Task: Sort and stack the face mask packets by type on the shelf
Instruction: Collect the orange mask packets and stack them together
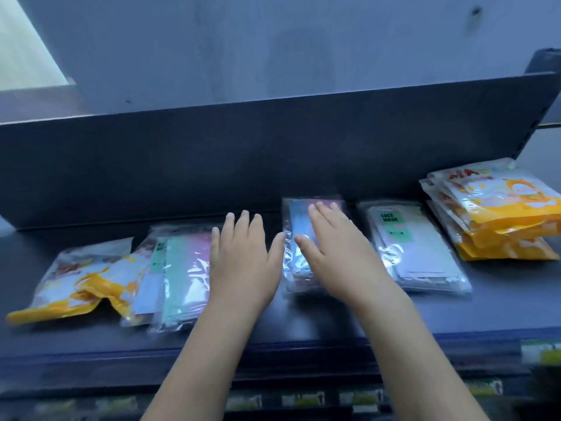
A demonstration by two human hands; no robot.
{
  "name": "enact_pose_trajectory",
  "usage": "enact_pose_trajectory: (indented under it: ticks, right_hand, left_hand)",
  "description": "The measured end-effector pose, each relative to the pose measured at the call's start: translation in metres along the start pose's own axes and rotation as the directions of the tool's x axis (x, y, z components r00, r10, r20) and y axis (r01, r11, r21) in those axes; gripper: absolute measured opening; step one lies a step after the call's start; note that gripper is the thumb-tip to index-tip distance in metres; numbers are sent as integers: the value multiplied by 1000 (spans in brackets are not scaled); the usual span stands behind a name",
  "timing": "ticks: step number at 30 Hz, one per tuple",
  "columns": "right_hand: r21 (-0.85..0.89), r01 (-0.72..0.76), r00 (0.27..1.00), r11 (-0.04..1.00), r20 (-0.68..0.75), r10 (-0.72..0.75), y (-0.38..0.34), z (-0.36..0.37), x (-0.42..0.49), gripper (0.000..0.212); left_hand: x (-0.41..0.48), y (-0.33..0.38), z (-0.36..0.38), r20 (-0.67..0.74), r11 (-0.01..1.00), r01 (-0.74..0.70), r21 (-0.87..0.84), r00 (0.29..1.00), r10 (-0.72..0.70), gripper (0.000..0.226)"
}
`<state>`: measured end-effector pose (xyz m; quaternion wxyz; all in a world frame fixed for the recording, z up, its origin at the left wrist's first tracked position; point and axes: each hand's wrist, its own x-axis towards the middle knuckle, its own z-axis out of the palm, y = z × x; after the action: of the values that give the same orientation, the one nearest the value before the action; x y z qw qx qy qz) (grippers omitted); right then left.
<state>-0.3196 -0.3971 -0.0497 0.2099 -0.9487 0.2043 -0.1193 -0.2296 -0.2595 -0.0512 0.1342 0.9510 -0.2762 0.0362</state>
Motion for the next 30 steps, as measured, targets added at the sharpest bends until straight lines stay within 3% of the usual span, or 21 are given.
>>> enact_pose_trajectory:
  ticks: [10, 14, 18, 21, 23, 26, 30]
  right_hand:
    - [26, 49, 996, 998, 77, -50, -207, 112, 28, 70]
    - [30, 78, 985, 996, 149, -82, -276, 149, 28, 61]
    - [-82, 60, 975, 995, 218, -41, -314, 181, 28, 53]
    - [-188, -2, 978, 982, 206, 41, -327, 198, 28, 66]
    - [-208, -85, 976, 974, 177, 123, -334, 204, 29, 79]
    - [-257, -183, 964, 949, 143, 224, -342, 208, 29, 81]
    - [-335, -162, 969, 928, 124, 214, -346, 210, 30, 74]
  left_hand:
    - [11, -233, -57, -4, 995, 101, -29, 995, -101, 67]
    - [15, -314, -57, 42, 989, 150, 16, 988, -151, 65]
    - [8, -359, -55, 89, 985, 170, -1, 982, -169, 54]
    - [4, -381, -52, 156, 960, 279, -13, 949, -274, 71]
    - [4, -390, -50, 204, 930, 364, -55, 916, -346, 83]
    - [4, -394, -53, 192, 924, 366, -107, 920, -342, 84]
    - [8, -398, -55, 108, 818, 320, -479, 946, -307, 83]
